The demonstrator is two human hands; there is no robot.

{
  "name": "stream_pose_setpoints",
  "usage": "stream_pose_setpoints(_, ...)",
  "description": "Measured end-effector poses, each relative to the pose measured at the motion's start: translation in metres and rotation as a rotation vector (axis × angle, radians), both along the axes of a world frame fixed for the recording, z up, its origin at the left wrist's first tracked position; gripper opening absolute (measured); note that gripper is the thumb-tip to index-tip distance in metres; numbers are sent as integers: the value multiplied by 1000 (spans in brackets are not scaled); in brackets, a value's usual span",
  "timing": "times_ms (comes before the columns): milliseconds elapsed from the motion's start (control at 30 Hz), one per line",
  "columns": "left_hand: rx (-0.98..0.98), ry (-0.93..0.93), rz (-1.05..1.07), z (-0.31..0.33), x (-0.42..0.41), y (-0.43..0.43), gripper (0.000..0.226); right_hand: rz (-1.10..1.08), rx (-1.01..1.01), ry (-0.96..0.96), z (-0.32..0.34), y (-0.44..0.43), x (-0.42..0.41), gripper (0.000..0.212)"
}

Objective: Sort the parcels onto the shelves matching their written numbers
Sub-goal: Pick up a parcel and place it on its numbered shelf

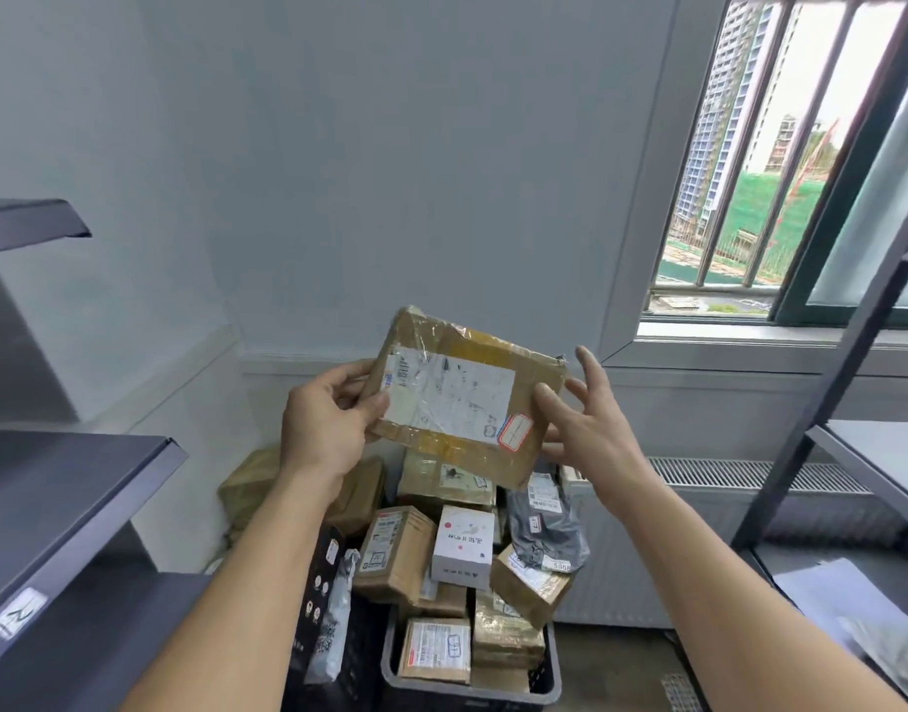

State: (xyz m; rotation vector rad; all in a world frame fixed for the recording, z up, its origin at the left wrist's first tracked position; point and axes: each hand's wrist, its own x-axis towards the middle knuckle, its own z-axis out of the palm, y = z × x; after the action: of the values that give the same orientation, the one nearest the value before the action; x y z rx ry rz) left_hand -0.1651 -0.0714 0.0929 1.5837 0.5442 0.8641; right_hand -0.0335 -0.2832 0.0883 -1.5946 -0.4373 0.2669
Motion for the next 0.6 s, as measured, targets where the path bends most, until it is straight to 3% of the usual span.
stream_pose_setpoints(33,13,-4,-24,3,0,3,36,21,-12,2,2,-2,0,60)
stream_pose_setpoints(100,66,-30,-19,9,2,5,36,59,-47,7,3,-3,-3,32)
stream_pose_setpoints(167,171,-16,67,10,7,2,52,39,-45,42,-1,-1,-10,13)
stream_pose_setpoints(233,193,4,166,4,14,-10,80,-14,-4,90,-7,1,-17,11)
stream_pose_setpoints(300,66,-43,161,-1,19,-27,95,-44,37,129,-14,2,-23,12)
stream_pose_setpoints(367,-48,-105,62,-7,24,-43,91,-52,111,213,-19,1,-26,12)
stream_pose_setpoints(467,69,-45,-36,-22,28,-61,58,-62,240,340,-22,-5,-28,16)
stream_pose_setpoints(600,127,20,-51,-35,25,-85,56,-22,287,431,-29,-17,-27,20)
